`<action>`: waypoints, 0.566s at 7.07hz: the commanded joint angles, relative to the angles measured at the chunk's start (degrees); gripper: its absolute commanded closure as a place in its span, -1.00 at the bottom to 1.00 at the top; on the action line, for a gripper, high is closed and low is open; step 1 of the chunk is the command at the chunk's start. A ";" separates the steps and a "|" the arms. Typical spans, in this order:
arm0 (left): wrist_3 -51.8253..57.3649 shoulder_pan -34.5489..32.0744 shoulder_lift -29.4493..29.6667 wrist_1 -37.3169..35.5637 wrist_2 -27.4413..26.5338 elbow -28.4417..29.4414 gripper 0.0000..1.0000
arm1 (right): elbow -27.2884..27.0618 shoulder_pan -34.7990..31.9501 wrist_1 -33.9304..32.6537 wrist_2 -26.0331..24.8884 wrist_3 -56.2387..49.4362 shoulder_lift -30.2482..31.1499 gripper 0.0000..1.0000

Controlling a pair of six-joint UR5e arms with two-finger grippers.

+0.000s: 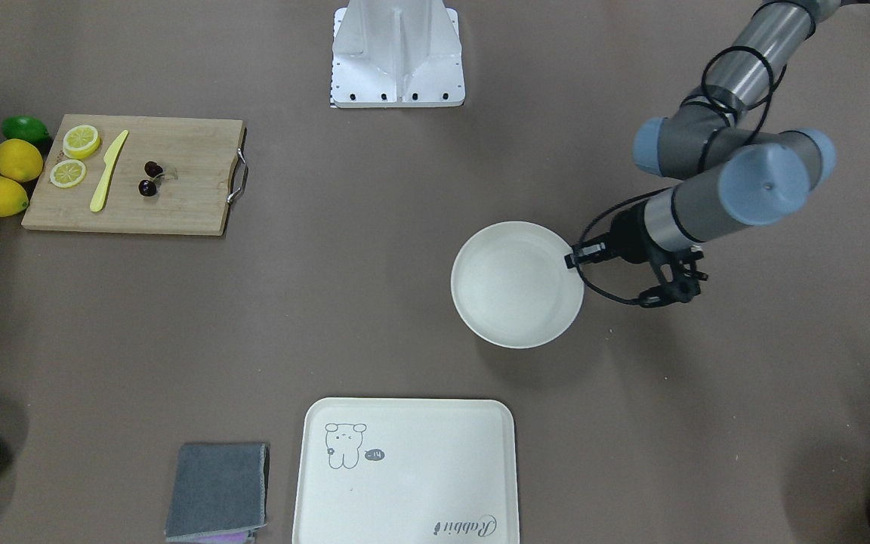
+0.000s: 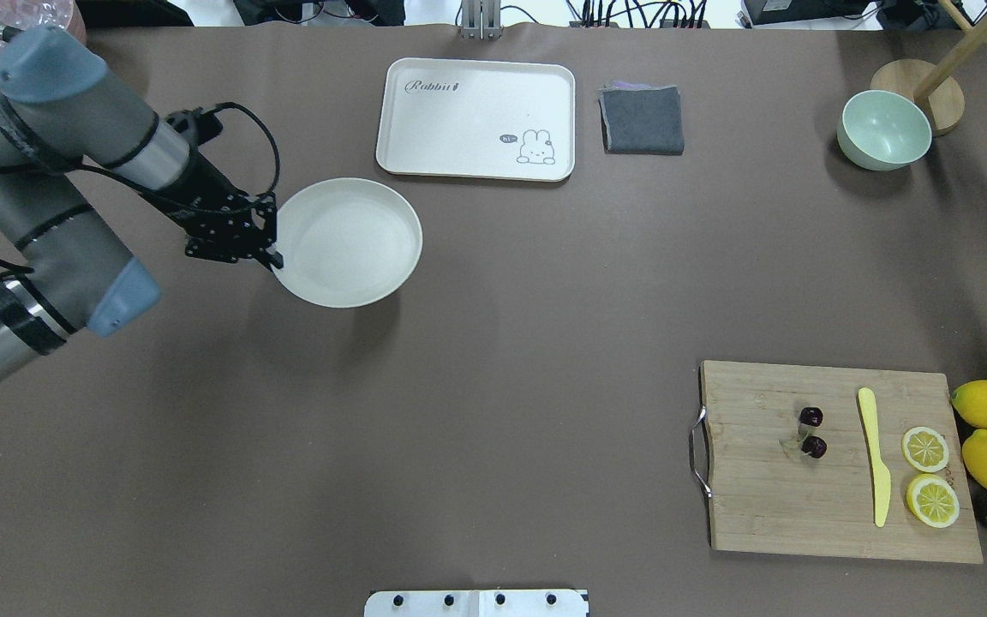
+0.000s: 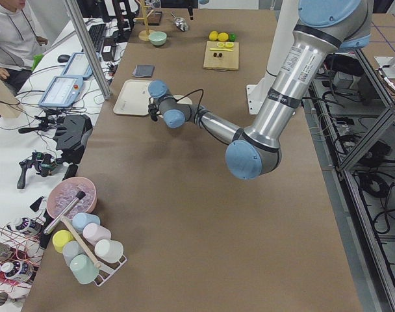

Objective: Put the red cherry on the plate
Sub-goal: 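Push the white bowl with the left gripper toward the table center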

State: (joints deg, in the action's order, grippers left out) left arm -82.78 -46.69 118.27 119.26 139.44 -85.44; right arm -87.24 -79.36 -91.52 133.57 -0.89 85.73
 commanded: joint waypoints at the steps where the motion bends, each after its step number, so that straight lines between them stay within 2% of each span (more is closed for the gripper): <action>1: -10.35 10.62 2.65 0.01 -11.17 -3.41 1.00 | 1.19 0.26 0.12 0.64 0.01 -0.04 -1.00; 2: -12.91 13.52 3.79 0.01 -14.08 -3.77 1.00 | 1.19 0.26 0.12 0.90 0.01 -0.04 -1.00; 3: -14.94 14.68 4.33 0.01 -14.63 -3.77 1.00 | 1.28 0.44 0.12 1.34 0.10 -0.04 -1.00; 4: -16.96 16.26 5.55 -0.17 -18.37 -3.77 1.00 | 1.71 0.61 0.12 1.34 0.28 -0.13 -1.00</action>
State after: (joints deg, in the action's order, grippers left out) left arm -97.04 -32.55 122.54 119.22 124.64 -89.10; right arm -85.91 -78.95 -91.41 134.72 -0.78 85.67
